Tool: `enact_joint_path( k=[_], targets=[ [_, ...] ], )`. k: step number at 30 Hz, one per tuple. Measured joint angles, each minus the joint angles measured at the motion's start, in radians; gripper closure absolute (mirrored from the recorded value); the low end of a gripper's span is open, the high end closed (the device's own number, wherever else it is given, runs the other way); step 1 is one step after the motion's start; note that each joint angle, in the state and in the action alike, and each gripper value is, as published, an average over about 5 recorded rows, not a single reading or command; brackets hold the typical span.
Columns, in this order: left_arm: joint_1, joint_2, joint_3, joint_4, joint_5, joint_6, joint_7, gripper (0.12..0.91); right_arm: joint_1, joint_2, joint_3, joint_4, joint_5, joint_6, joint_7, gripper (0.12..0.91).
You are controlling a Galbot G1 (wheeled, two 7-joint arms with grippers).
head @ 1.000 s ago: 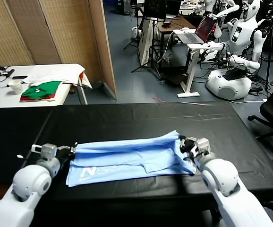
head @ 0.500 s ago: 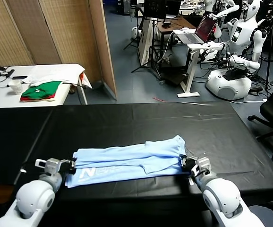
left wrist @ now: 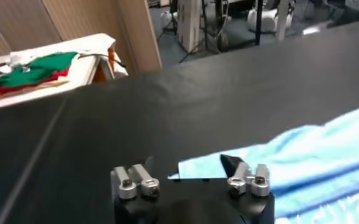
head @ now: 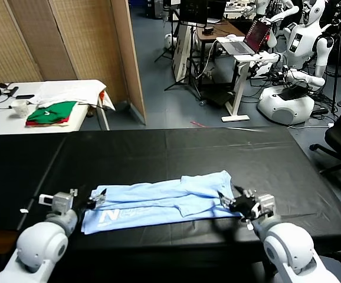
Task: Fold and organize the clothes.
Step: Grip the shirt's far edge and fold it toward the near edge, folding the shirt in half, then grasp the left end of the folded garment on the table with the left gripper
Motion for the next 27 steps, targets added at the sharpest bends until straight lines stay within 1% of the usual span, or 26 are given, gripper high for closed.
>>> enact_joint_path(
  k=[3, 6, 11, 16, 17, 19, 20, 22, 23, 24, 25, 26, 27],
  targets=[
    [-0.032, -0.019, 0.000, 0.037, -0.048, 0.000, -0.003, 0.124, 0.048, 0.021, -0.017, -0.055, 0.001, -0.007, 0.012, 0.118],
    [-0.055, -0.038, 0.005, 0.071, -0.070, 0.000, -0.004, 0.123, 0.083, 0.040, -0.030, -0.103, 0.002, -0.016, 0.019, 0.118],
    [-0.078, -0.063, 0.020, 0.123, -0.066, 0.000, -0.005, 0.123, 0.111, 0.062, -0.043, -0.163, -0.001, -0.017, 0.020, 0.118],
    [-0.084, -0.071, 0.029, 0.162, -0.040, 0.000, -0.002, 0.123, 0.121, 0.079, -0.048, -0.194, -0.010, -0.015, 0.018, 0.120],
    [-0.084, -0.072, 0.029, 0.167, -0.037, 0.000, -0.002, 0.123, 0.122, 0.081, -0.048, -0.198, -0.011, -0.014, 0.017, 0.133],
    [-0.083, -0.073, 0.027, 0.174, -0.035, -0.001, -0.001, 0.123, 0.125, 0.085, -0.049, -0.206, -0.012, -0.010, 0.016, 0.183],
    [-0.082, -0.073, 0.026, 0.176, -0.035, -0.002, 0.000, 0.123, 0.126, 0.087, -0.049, -0.210, -0.013, -0.008, 0.016, 0.220],
    [-0.079, -0.073, 0.024, 0.178, -0.036, -0.003, 0.000, 0.125, 0.129, 0.092, -0.050, -0.219, -0.020, -0.003, 0.015, 0.321],
    [-0.078, -0.072, 0.024, 0.178, -0.036, -0.004, 0.000, 0.140, 0.131, 0.094, -0.050, -0.223, -0.025, 0.001, 0.014, 0.372],
    [-0.076, -0.072, 0.023, 0.179, -0.037, -0.004, 0.000, 0.155, 0.131, 0.096, -0.050, -0.228, -0.031, 0.005, 0.013, 0.442],
    [-0.075, -0.073, 0.023, 0.179, -0.036, -0.004, 0.000, 0.188, 0.132, 0.099, -0.050, -0.232, -0.038, 0.010, 0.012, 0.498],
    [-0.074, -0.073, 0.022, 0.179, -0.035, -0.004, 0.000, 0.240, 0.132, 0.102, -0.050, -0.236, -0.043, 0.014, 0.011, 0.555],
    [-0.073, -0.074, 0.022, 0.178, -0.033, -0.004, 0.000, 0.289, 0.132, 0.105, -0.049, -0.238, -0.048, 0.017, 0.010, 0.631]
  ],
)
